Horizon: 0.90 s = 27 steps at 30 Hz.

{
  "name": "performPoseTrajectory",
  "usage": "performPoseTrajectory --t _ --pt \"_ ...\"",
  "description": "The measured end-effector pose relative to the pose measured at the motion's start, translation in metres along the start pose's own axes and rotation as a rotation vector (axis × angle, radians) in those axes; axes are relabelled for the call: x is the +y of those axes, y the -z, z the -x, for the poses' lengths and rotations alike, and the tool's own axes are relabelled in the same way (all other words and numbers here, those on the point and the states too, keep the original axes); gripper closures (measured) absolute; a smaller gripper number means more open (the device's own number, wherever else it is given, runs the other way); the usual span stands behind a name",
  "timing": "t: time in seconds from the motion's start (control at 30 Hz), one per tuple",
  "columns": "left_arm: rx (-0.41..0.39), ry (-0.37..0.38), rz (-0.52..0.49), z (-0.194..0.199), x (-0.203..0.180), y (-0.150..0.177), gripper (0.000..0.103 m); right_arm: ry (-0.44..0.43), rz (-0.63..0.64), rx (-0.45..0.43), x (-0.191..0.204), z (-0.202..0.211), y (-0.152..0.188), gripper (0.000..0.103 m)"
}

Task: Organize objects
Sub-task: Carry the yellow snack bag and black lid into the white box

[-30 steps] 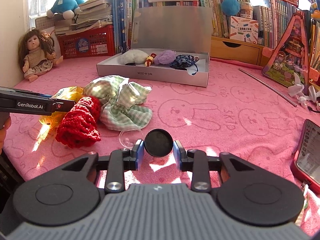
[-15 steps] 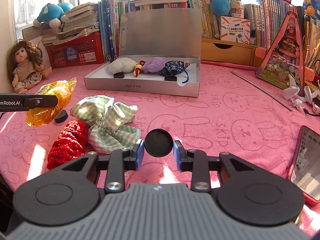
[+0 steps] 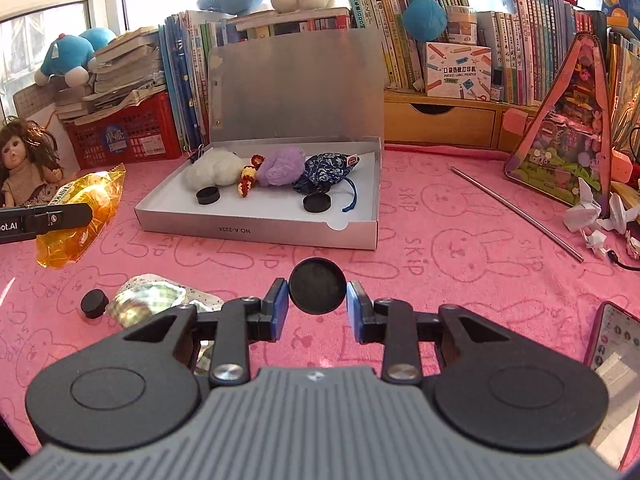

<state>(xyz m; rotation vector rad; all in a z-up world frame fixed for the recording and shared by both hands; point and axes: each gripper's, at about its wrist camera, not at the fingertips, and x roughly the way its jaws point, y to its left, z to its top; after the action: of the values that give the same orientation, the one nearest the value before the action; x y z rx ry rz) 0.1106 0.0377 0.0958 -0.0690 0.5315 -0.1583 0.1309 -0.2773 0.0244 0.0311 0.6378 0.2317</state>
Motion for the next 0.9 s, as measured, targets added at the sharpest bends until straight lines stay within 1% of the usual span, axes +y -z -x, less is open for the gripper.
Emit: performPoseTrajectory --t 0.27,0.4,0.6,0.8,0.9 --pt "0.006 0.011 0.018 -0.035 0.004 -0.03 0.063 -0.008 -0.032 0.032 -0.008 -0.029 -0.032 0.066" --pt "0.031 0.004 0.026 -0.058 0.006 -0.041 0.063 -0.025 -0.061 0.051 -0.012 -0.046 -0.048 0.066" --pt "0.062 0.002 0.056 -0.095 0.014 -0.055 0.063 -0.017 -0.069 0.086 -0.014 -0.074 -0.07 0.066" --pt "0.115 -0.011 0.073 -0.131 0.022 -0.061 0.063 -0.009 -0.08 0.124 -0.016 -0.102 -0.081 0.066" --pt "0.125 -0.025 0.066 -0.146 0.025 -0.061 0.063 -0.007 -0.091 0.143 -0.017 -0.114 -0.084 0.066"
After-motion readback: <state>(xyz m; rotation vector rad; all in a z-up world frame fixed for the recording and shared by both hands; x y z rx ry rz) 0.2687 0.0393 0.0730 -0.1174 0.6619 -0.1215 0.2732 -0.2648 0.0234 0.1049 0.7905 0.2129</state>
